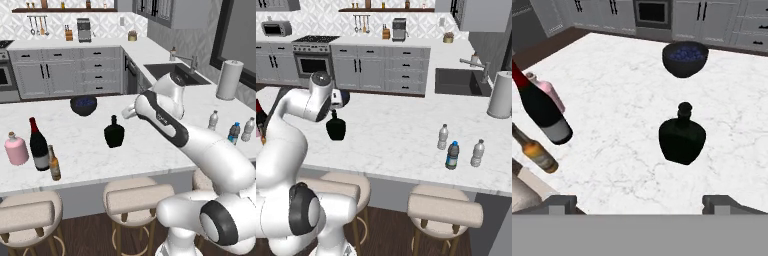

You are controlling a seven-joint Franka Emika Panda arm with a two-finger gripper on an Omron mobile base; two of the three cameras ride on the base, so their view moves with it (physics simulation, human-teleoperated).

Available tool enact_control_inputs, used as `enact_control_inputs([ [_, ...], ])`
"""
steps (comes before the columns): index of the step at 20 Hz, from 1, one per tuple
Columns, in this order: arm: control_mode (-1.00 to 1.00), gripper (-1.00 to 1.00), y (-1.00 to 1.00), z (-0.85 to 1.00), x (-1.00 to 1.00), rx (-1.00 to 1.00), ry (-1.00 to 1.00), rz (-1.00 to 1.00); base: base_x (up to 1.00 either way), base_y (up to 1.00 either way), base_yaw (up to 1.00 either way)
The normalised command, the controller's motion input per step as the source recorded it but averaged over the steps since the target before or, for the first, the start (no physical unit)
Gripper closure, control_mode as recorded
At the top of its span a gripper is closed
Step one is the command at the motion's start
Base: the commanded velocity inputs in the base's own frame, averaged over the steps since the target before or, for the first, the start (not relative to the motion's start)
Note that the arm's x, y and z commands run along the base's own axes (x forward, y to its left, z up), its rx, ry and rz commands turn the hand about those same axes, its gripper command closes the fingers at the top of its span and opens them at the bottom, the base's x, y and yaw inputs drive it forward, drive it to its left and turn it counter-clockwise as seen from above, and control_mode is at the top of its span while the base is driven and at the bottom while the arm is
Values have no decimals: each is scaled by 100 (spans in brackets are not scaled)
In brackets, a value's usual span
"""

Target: Move the plastic bottles in the middle to the plastics group, and the glass bottles in the middle to the glass group.

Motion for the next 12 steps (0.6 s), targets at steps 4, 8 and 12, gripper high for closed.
enact_control_inputs([
  [4, -100, -100, -31, -1, 76, 0, 0, 0, 0, 0, 0],
  [8, -100, -100, -9, -20, 66, 0, 0, 0, 0, 0, 0],
  [12, -100, -100, 0, -28, 55, 0, 0, 0, 0, 0, 0],
])
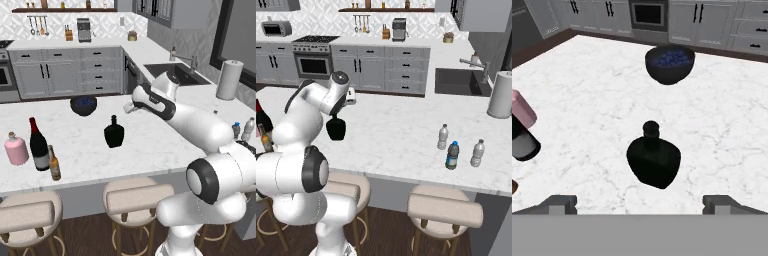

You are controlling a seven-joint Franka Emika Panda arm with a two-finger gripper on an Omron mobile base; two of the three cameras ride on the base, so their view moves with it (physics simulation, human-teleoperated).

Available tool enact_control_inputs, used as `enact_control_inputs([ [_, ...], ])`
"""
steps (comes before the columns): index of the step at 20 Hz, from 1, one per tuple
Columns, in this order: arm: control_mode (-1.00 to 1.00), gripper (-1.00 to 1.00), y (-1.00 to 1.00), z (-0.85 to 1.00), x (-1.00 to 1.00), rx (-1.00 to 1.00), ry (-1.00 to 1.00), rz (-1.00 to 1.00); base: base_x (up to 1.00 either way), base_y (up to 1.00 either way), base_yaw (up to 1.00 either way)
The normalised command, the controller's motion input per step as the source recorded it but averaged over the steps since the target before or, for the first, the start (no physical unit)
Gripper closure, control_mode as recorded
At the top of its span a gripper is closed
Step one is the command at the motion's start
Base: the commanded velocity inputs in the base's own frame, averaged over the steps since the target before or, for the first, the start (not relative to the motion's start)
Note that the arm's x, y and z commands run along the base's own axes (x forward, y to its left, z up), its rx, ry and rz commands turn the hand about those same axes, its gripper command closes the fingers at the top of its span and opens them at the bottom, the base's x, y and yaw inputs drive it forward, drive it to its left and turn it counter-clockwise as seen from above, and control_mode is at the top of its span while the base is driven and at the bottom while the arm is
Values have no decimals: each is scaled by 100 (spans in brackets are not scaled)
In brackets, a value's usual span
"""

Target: Move the plastic bottles in the middle to the plastics group, and the glass bottles in the middle to the glass group.

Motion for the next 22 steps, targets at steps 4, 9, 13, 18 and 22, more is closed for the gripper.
enact_control_inputs([
  [4, -100, -100, 0, -27, 52, 0, 0, 0, 0, 0, 0],
  [9, -100, -100, 1, -25, 37, 0, 0, 0, 0, 0, 0],
  [13, -100, -100, 18, -3, 10, 0, 3, 0, 0, 0, 0],
  [18, -100, -100, 42, -10, 6, -8, 2, -2, 0, 0, 0],
  [22, -100, -100, 32, -27, 20, -8, 0, -8, 0, 0, 0],
])
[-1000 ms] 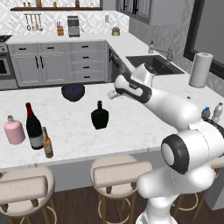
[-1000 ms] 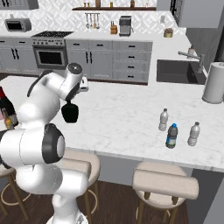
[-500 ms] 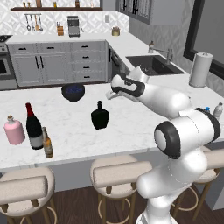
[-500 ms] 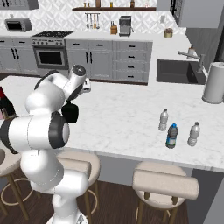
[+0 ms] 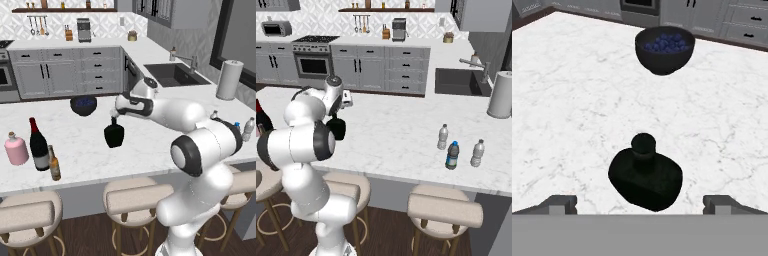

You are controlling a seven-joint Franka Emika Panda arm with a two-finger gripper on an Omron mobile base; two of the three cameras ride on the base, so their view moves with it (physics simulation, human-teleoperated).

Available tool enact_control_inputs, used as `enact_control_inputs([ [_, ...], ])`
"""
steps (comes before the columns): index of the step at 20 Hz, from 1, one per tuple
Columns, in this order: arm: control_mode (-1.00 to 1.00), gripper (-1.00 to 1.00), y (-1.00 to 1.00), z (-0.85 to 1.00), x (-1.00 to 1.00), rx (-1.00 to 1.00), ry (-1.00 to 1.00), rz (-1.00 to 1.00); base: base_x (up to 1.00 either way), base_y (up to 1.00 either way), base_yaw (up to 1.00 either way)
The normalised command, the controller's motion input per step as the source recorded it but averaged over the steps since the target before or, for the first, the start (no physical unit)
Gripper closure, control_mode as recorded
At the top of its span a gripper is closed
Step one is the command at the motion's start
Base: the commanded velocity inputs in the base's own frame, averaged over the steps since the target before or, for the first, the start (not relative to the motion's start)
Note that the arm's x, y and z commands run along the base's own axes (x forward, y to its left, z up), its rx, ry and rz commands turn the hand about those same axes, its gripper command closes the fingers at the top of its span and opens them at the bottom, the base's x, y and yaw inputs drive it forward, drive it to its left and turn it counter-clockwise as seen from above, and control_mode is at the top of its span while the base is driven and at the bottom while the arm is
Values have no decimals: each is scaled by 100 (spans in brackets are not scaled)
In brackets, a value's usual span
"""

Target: Move the plastic bottles in the middle to the plastics group, and the glass bottles in the middle to the glass group.

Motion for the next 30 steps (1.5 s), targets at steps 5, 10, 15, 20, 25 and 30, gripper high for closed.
enact_control_inputs([
  [5, -100, -100, 20, -18, 24, -3, 0, -10, 0, 0, 0],
  [10, -100, -100, 10, -7, 22, -2, 0, -9, 0, 0, 0],
  [15, -100, -100, 0, -9, 10, 0, 0, -2, 0, 0, 0],
  [20, -100, -100, 1, -12, 11, 0, 0, 0, 0, 0, 0],
  [25, -100, -100, 0, -4, 18, 0, 0, 0, 0, 0, 0],
  [30, -100, -100, 0, -5, 12, 0, 0, 0, 0, 0, 0],
])
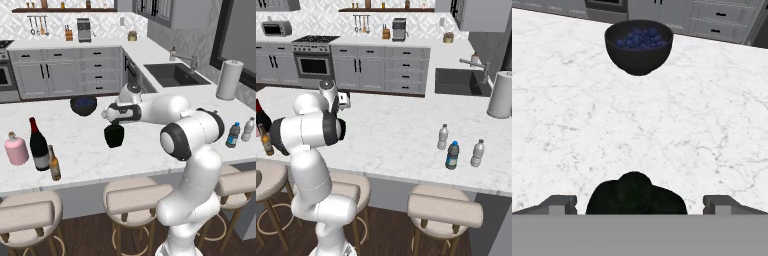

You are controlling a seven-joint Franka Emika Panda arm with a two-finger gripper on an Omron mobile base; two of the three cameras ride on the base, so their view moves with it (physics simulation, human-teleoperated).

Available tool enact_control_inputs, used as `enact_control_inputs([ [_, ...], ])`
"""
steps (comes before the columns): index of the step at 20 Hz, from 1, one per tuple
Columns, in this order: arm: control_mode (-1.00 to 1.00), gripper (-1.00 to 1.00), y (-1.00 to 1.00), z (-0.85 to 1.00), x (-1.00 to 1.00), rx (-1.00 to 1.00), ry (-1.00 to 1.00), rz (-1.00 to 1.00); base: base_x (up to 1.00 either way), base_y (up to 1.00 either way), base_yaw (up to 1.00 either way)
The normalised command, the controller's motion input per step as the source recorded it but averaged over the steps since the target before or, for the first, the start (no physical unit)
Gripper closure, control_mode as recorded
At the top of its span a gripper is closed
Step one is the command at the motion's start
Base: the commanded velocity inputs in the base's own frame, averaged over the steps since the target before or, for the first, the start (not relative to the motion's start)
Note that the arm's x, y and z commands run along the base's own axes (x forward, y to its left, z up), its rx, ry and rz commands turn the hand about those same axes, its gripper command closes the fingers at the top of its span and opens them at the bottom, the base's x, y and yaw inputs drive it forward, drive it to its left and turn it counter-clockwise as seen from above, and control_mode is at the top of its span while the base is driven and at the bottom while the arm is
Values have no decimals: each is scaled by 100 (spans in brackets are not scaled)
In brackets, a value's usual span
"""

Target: Move the plastic bottles in the middle to the plastics group, and the glass bottles in the middle to the glass group.

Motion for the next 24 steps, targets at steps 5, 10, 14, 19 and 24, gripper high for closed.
enact_control_inputs([
  [5, -100, -100, 1, -8, 5, 0, 0, 0, 0, 0, 0],
  [10, -100, -100, 9, -10, 10, 0, 0, 0, 0, 0, 0],
  [14, -100, -100, 6, -13, 11, 0, 0, 0, 0, 0, 0],
  [19, -100, -100, 1, -24, 2, 0, 0, 0, 0, 0, 0],
  [24, -100, -100, 1, -13, 0, 0, 0, 0, 0, 0, 0],
])
